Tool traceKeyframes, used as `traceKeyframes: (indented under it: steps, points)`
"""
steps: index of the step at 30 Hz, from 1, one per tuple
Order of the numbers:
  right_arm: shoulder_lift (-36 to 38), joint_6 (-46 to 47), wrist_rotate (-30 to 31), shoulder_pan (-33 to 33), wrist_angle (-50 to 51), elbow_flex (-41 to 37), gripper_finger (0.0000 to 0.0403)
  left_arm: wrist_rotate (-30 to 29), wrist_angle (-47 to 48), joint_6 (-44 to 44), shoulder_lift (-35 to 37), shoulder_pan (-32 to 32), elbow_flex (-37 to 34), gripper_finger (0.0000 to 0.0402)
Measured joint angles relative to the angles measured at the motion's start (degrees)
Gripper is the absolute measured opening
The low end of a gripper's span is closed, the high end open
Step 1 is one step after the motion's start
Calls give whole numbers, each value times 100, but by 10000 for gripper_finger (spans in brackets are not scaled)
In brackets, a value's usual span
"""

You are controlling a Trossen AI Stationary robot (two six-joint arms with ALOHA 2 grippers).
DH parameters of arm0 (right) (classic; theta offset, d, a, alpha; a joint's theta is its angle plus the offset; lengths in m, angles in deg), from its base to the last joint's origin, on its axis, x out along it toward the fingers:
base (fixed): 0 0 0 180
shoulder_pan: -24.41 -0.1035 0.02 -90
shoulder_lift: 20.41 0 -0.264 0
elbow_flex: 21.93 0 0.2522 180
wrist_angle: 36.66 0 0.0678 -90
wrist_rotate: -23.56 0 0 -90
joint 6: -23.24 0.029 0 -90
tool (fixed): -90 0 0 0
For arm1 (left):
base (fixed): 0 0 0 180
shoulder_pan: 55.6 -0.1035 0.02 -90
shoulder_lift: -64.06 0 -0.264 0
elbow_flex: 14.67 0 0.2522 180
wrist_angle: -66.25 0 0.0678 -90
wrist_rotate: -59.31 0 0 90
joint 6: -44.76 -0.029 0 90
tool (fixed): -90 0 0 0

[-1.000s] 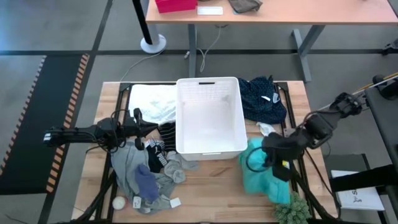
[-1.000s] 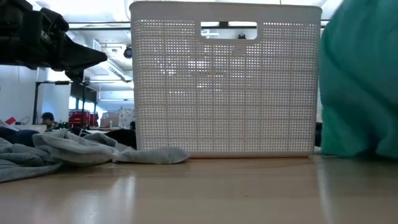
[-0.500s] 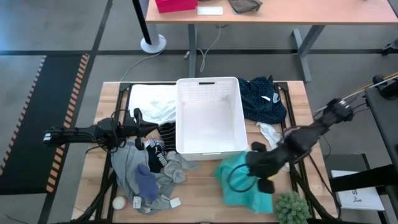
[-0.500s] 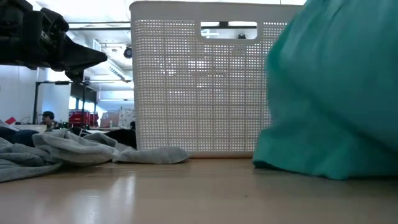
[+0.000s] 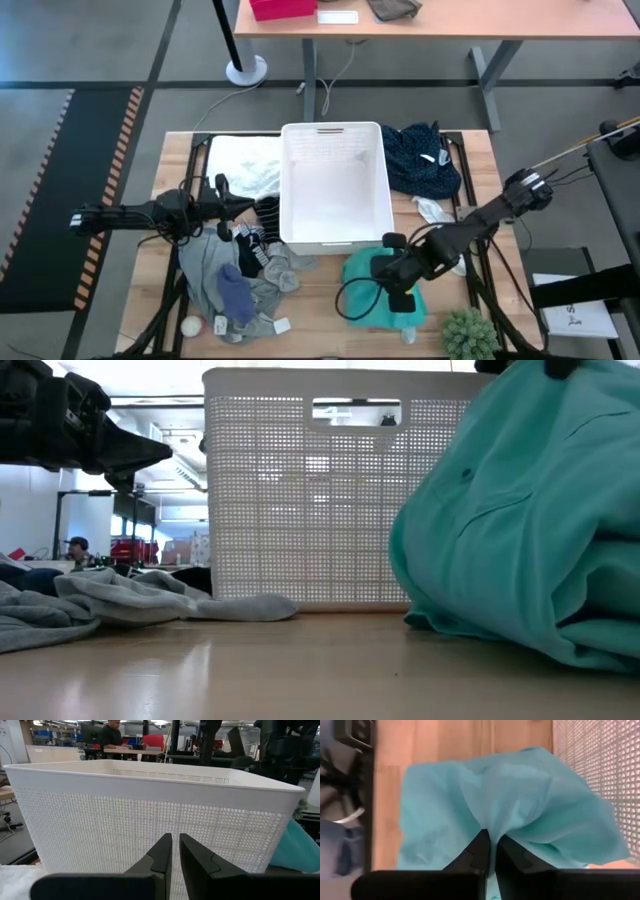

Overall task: Sort clothes
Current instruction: Move the light blue shorts to the bottom center of the table, then put the right white sock into the white bin

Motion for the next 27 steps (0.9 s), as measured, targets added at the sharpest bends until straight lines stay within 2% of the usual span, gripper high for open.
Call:
traceKeyframes:
  steps: [4,11,17,20,27]
  points:
    - [459,443,-42,-52,61,-19,45,2,1,0,-5,0,0,23]
    - [1011,1216,46,-271,478,-70,126,2,17,17,-13,-1,0,23]
    - [1231,2598,808,-480,2119,-131,185,2,19,18,-41,0,0,23]
    - [1379,3315,963,-472,2869,-401,196,2,11,18,-73,0,0,23]
    - [2077,3999,988,-42,2902,-1673,187,2,7,20,-167,-2,0,23]
